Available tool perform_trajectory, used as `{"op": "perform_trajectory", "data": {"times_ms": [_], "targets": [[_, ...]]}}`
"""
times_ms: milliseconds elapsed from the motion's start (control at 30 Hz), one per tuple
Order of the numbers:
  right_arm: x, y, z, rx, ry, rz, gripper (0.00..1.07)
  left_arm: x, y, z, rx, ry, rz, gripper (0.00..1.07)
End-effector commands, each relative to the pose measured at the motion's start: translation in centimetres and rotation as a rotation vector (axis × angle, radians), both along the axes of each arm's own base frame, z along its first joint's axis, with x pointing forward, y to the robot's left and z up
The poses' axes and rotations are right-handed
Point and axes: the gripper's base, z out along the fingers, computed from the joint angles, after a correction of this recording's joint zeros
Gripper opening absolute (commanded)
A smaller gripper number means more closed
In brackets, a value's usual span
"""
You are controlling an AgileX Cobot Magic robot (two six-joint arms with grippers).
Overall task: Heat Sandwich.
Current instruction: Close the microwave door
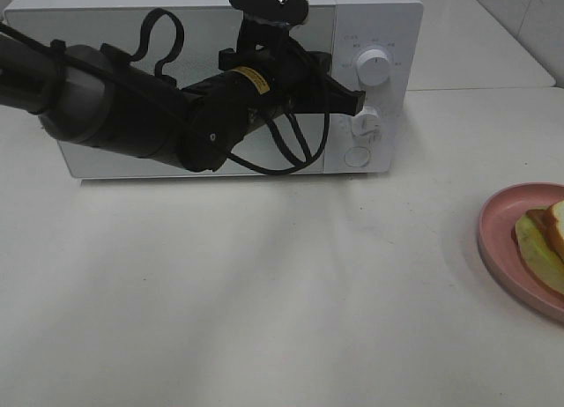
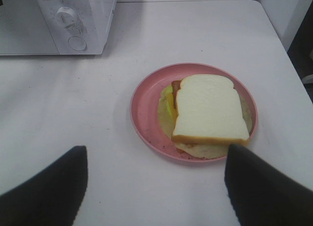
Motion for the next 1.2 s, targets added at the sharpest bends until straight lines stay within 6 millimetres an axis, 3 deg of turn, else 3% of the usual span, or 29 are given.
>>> {"op": "perform_trajectory", "data": {"times_ms": [33, 600, 867, 1200], "targets": [[-0.4, 0.0, 0.0, 0.001, -0.037, -0.006, 0.75, 1.7, 1.5, 0.7, -0.089, 0.001, 0.109, 0.0], [-0.4, 0.0, 0.0, 0.001, -0.037, -0.006, 0.75, 1.0, 1.5, 1.7, -0.093, 0.004, 0.098, 0.0], [-0.4, 0.0, 0.0, 0.001, -0.037, -0.006, 0.75, -2.3, 1.3, 1.6, -0.063, 0.029, 0.051, 0.0], [-0.4, 0.0, 0.0, 0.001, -0.037, -0.006, 0.75, -4.2, 2.8, 2.4, -0.048, 0.055, 0.055, 0.0]]}}
